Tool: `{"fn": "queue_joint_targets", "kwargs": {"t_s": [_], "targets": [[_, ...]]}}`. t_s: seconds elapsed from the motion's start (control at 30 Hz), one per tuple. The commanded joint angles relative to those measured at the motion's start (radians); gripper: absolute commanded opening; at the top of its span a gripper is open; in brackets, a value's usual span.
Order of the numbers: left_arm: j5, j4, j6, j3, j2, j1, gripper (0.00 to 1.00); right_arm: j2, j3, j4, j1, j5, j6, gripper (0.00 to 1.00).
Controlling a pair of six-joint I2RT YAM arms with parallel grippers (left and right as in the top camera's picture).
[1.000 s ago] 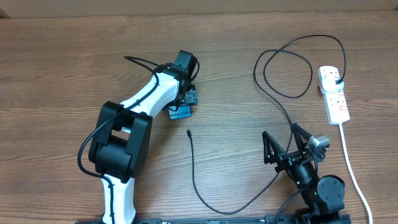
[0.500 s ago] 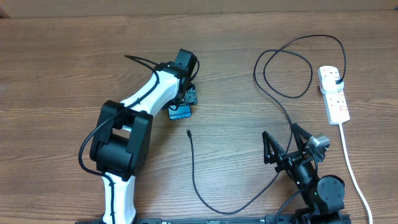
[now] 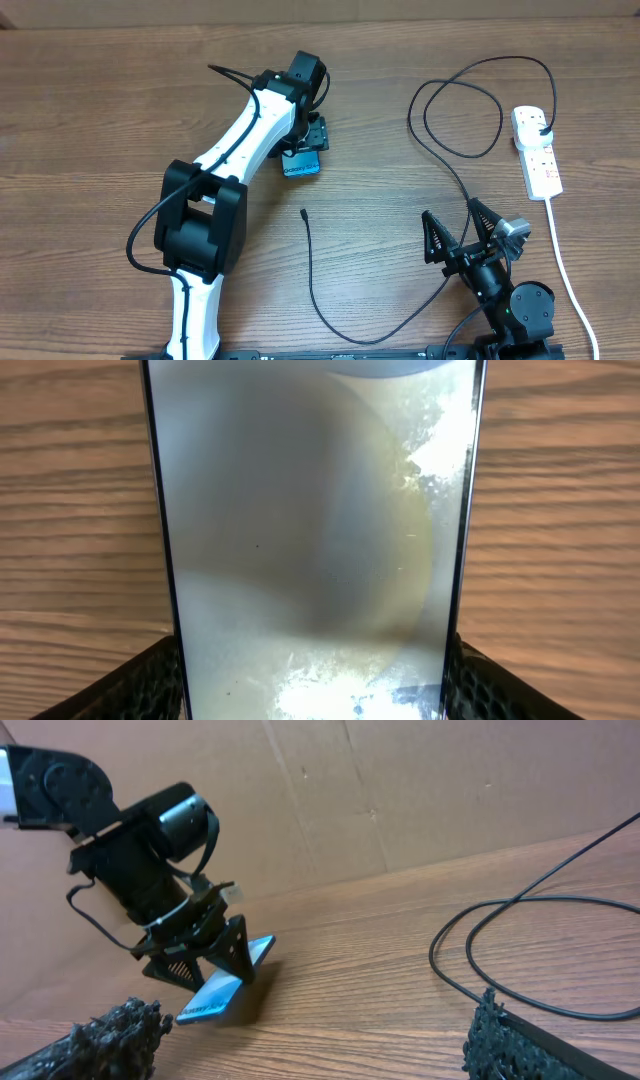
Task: Plug charger to phone and switch on socket
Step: 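Lift the phone upright with the left gripper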
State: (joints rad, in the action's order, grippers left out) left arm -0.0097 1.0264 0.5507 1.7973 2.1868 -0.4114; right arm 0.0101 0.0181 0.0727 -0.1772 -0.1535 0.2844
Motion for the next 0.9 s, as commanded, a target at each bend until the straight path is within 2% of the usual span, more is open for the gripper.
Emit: {"fn": "queue_joint_targets", "kwargs": {"t_s": [0.0, 0.07, 0.17, 0.4, 0.87], "targets": [[0.082, 0.023, 0.010, 0.080, 0.001, -0.035, 0.31, -0.007, -0.010, -0.004, 0.001, -0.005, 0.000, 1.00], [0.106, 0.050, 0.011, 0.097, 0.001, -0.047, 0.25, -0.007, -0.010, -0.004, 0.001, -0.005, 0.000, 1.00], [0.164, 0.106, 0.037, 0.109, 0.001, -0.049, 0.04, -0.007, -0.010, -0.004, 0.001, -0.005, 0.000, 1.00], [0.302, 0.182, 0.085, 0.109, 0.001, -0.023, 0.04, -0.007, -0.010, -0.004, 0.001, -0.005, 0.000, 1.00], [0.510, 0.310, 0.085, 0.109, 0.001, 0.097, 0.04, -0.007, -0.010, -0.004, 0.001, -0.005, 0.000, 1.00]]}}
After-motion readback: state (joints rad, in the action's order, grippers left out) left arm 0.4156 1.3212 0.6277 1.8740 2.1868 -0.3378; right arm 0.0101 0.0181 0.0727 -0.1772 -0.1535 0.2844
